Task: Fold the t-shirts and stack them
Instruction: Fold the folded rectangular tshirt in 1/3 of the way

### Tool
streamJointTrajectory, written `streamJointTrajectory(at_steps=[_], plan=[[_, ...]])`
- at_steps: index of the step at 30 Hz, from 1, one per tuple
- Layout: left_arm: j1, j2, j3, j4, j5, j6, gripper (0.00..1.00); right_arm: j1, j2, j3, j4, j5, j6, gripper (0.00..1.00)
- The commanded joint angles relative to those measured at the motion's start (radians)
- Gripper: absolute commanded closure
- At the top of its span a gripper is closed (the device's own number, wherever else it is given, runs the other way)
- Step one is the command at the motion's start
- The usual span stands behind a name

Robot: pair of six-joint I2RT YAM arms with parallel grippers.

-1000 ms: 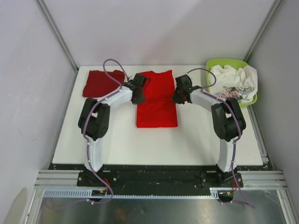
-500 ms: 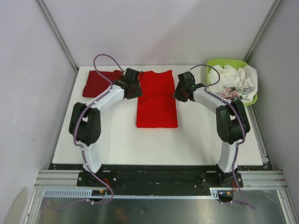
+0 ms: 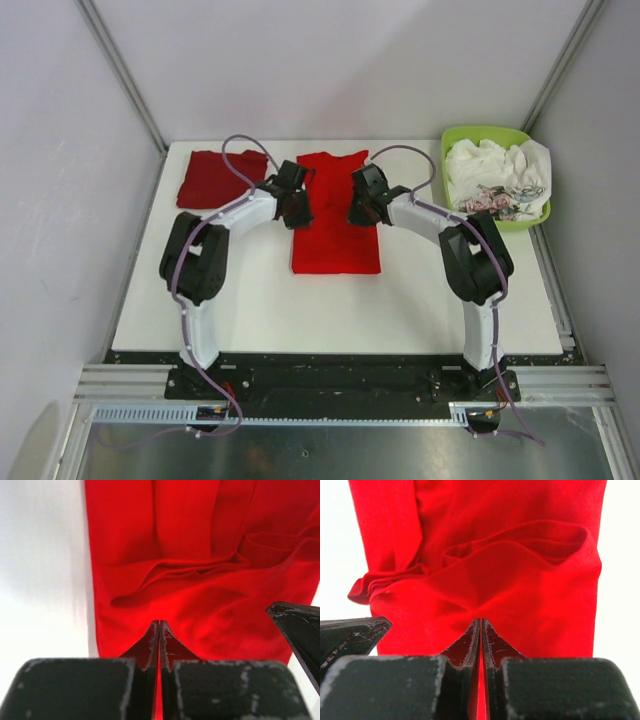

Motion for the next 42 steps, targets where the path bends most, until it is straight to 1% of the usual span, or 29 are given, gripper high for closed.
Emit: streamJointTrajectory(at_steps=[1,4,9,11,17,22,24,29,32,34,37,42], plan=[[-0.002,0.075,0.104,0.03,0.055,0.006,0.99,-0.02,0.078,0.1,0.024,-0.023,-0.032,0.93],[0.009,0.121,0.164,0.029,0.056,0.009,0.98,-0.037,0.129,0.158,0.009,-0.038,-0.034,0.94],[0.039,0.171,0.236,0.03,0.021,0.021,0.89,-0.069,0.172,0.216,-0.006,-0.041,-0.028,0.92],[0.049,0.196,0.262,0.029,0.012,0.035,0.87,-0.083,0.186,0.23,-0.017,-0.041,-0.022,0.91],[0.062,0.26,0.288,0.028,-0.001,0.059,0.89,-0.103,0.207,0.229,-0.037,-0.041,-0.024,0.91],[0.069,0.282,0.305,0.028,-0.005,0.071,0.91,-0.13,0.214,0.199,-0.034,-0.035,-0.034,0.91],[0.071,0.285,0.32,0.027,-0.027,0.083,0.91,-0.142,0.217,0.193,-0.038,-0.031,-0.04,0.91],[0.074,0.245,0.336,0.028,-0.046,0.104,0.92,-0.159,0.209,0.196,-0.055,-0.026,-0.057,0.91],[0.07,0.186,0.315,0.029,-0.036,0.103,0.91,-0.159,0.183,0.203,-0.062,-0.038,-0.055,0.91],[0.053,0.139,0.289,0.03,-0.032,0.096,0.89,-0.158,0.164,0.21,-0.059,-0.041,-0.054,0.9],[0.012,0.096,0.247,0.032,-0.025,0.073,0.82,-0.16,0.159,0.238,-0.082,-0.066,-0.052,0.9],[-0.045,0.09,0.195,0.064,0.041,0.025,0.81,-0.162,0.15,0.226,-0.087,-0.067,-0.047,0.9]])
